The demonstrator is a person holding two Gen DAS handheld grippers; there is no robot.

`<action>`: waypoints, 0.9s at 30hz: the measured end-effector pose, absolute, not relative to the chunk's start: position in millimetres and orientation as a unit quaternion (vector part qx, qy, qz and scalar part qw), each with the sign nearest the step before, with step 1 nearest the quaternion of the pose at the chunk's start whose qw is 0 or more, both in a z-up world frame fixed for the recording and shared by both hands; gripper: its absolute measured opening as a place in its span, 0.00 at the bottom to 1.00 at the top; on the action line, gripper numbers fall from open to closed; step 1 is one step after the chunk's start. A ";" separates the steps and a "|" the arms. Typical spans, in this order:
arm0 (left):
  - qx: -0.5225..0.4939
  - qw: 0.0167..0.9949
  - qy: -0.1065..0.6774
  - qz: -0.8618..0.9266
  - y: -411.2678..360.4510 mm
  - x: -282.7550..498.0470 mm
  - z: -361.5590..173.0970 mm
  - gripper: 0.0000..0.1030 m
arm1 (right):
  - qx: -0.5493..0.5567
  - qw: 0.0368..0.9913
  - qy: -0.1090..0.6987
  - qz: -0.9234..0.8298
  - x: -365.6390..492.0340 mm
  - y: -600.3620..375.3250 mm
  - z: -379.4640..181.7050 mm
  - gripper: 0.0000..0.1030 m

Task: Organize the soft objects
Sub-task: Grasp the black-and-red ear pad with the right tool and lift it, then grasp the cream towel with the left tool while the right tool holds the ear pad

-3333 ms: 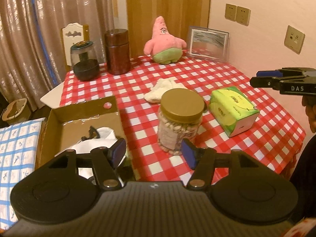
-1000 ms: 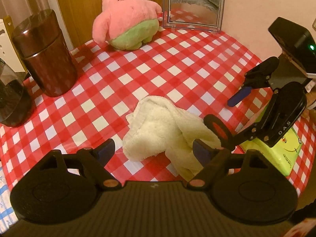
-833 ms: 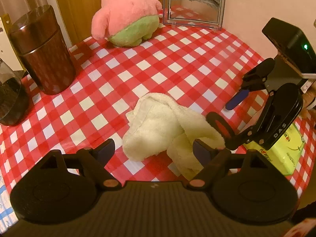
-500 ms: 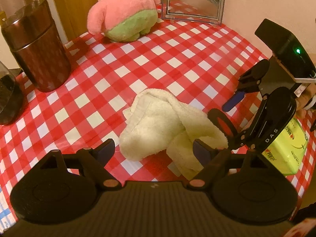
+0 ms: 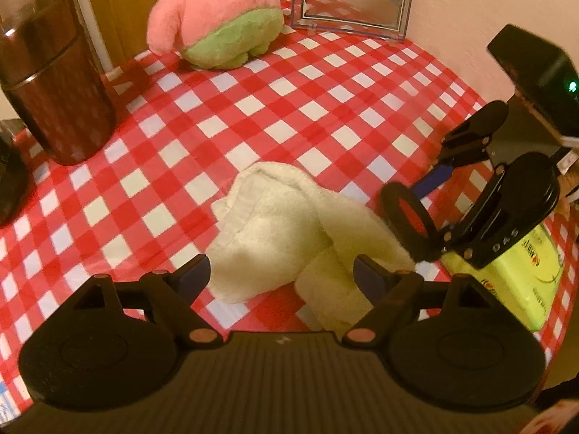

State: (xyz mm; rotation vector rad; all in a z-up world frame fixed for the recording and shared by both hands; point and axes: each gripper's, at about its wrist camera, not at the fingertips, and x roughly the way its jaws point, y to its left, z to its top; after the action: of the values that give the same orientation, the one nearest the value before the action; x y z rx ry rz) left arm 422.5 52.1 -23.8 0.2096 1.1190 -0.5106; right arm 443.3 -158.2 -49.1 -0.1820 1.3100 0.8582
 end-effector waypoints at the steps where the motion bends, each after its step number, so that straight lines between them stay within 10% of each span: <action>1: 0.095 0.810 0.527 -0.240 49.7 424.3 -25.6 0.83 | -0.078 0.711 0.584 0.382 444.9 -162.8 -45.5 0.65; 27: 0.248 0.725 0.586 -0.264 -33.8 456.0 -84.8 0.94 | -0.017 0.796 0.531 0.291 458.3 -228.5 -28.6 0.65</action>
State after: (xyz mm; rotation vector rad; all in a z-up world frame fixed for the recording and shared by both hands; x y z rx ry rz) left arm 456.0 -33.8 -84.8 0.5464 1.2922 -0.5831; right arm 458.3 -228.5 -28.6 -0.0370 1.1416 0.6246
